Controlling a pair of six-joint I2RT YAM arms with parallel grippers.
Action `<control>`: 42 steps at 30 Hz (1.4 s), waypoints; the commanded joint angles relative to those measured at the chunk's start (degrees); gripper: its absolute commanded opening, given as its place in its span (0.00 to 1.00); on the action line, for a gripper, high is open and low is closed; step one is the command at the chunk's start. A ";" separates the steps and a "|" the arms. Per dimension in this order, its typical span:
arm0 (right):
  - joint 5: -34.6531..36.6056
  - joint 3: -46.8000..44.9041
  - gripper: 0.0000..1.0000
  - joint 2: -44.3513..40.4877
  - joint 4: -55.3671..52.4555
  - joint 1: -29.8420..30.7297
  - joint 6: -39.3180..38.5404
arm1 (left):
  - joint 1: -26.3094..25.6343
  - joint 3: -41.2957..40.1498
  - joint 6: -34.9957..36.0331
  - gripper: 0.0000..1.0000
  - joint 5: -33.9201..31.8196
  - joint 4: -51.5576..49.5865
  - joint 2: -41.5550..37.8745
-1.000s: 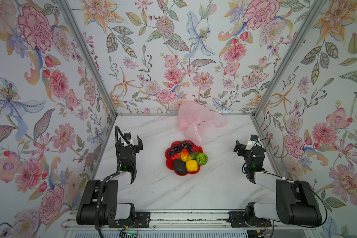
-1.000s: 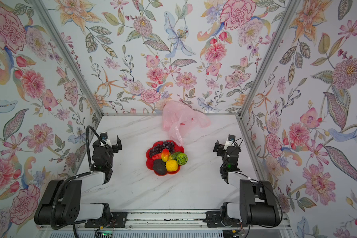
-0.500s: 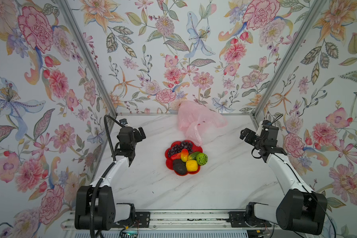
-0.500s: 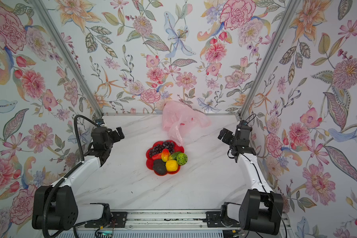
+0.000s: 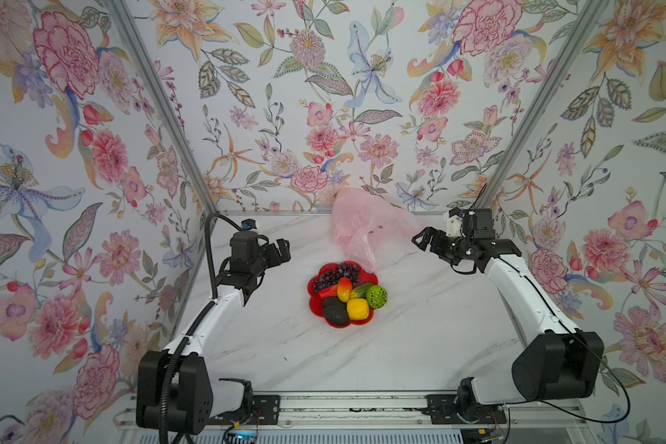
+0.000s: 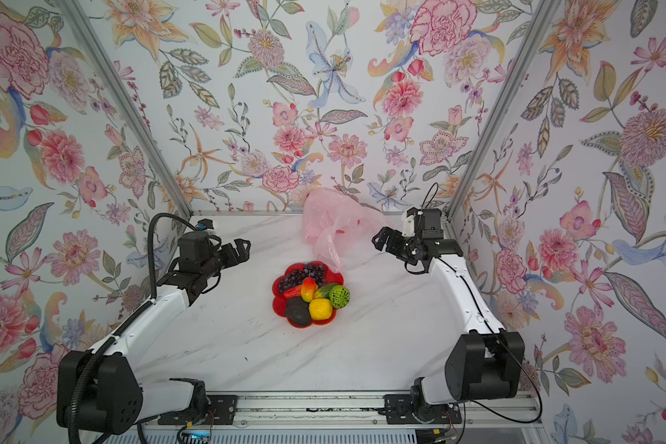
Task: Place the fruits into the plastic bag
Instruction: Pick up the plastic bag from the top-center of the table.
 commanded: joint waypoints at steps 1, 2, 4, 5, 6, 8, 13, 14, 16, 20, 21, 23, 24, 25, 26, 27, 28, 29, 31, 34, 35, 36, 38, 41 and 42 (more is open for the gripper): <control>-0.52 3.98 0.99 3.21 -2.59 -0.05 0.64 | -4.05 5.21 -0.84 0.99 1.36 -3.22 1.14; -0.52 5.05 0.99 4.26 -2.65 -0.05 0.47 | -5.47 6.71 -1.07 0.99 1.11 -3.92 1.93; -0.32 6.76 0.99 6.19 -2.65 0.04 0.28 | -8.17 9.08 -2.44 0.99 0.91 -4.34 3.58; -0.21 7.45 0.99 7.15 -2.64 -0.03 0.38 | -9.77 10.17 -3.49 0.99 0.89 -4.26 4.45; -0.08 7.99 0.99 7.71 -2.65 -0.05 0.36 | -11.28 10.97 -4.41 0.99 0.82 -4.13 5.20; 0.01 8.87 0.99 9.02 -2.65 -0.14 0.36 | -14.69 13.07 -6.29 0.99 0.69 -3.97 7.61; -0.38 9.13 0.99 10.21 -2.66 -0.95 0.11 | -22.19 19.25 -9.18 0.96 0.03 -4.96 14.38; -0.58 8.93 0.99 10.25 -2.59 -1.25 0.02 | -23.71 20.85 -9.26 0.96 0.19 -5.47 17.22; -0.85 8.10 0.99 9.79 -2.59 -1.93 -0.22 | -26.07 24.29 -9.03 0.94 0.13 -6.74 20.57; -1.41 5.67 0.99 8.49 -2.27 -3.53 -0.85 | -29.63 31.79 -8.29 0.93 -0.06 -11.86 26.65; -1.46 5.19 0.99 8.21 -2.14 -3.83 -0.85 | -30.26 33.14 -8.14 0.93 0.03 -12.87 27.78; -1.90 3.54 0.99 7.27 -1.43 -4.65 -0.87 | -31.59 35.82 -8.14 0.92 0.12 -14.75 30.14; -2.01 2.85 0.99 6.81 -1.12 -4.93 -0.78 | -31.98 37.09 -8.08 0.91 0.03 -15.68 31.06; -2.08 2.10 0.99 6.24 -0.76 -5.21 -0.69 | -32.66 38.77 -7.97 0.91 -0.29 -17.39 32.36; -2.33 1.27 0.99 5.67 -0.32 -5.39 -0.54 | -32.99 40.48 -7.74 0.90 -0.68 -19.76 33.79; -2.51 0.64 0.99 5.36 0.08 -5.53 -0.42 | -33.29 42.28 -7.50 0.90 -0.92 -21.44 35.03; -2.67 0.06 0.99 4.98 0.39 -5.71 -0.34 | -33.63 43.93 -7.21 0.90 -1.15 -23.07 36.21; -2.77 -0.52 0.99 4.77 0.61 -5.84 -0.34 | -33.93 45.35 -6.95 0.90 -1.75 -24.46 37.27; -3.15 -1.27 0.99 4.44 1.06 -6.19 -0.26 | -34.40 47.59 -6.76 0.90 -2.95 -26.66 38.87; -3.44 -2.04 0.99 4.29 1.89 -6.60 -0.25 | -34.75 50.40 -6.46 0.90 -4.34 -28.90 41.34; -3.53 -2.09 0.99 4.44 2.13 -6.76 -0.16 | -34.76 51.44 -6.31 0.90 -4.76 -29.52 42.44; -3.61 -2.08 0.99 4.58 2.33 -6.88 -0.08 | -34.76 52.32 -6.20 0.90 -5.14 -30.04 43.40; -3.79 -2.00 0.99 4.82 2.93 -7.05 0.16 | -34.76 55.18 -5.63 0.89 -6.00 -32.15 45.50; -4.35 -1.91 0.99 5.18 3.58 -7.15 0.36 | -34.77 59.46 -4.63 0.90 -7.92 -35.05 48.35; -4.37 -1.83 0.99 5.36 3.66 -7.16 0.36 | -34.71 60.61 -4.40 0.90 -8.22 -35.83 49.26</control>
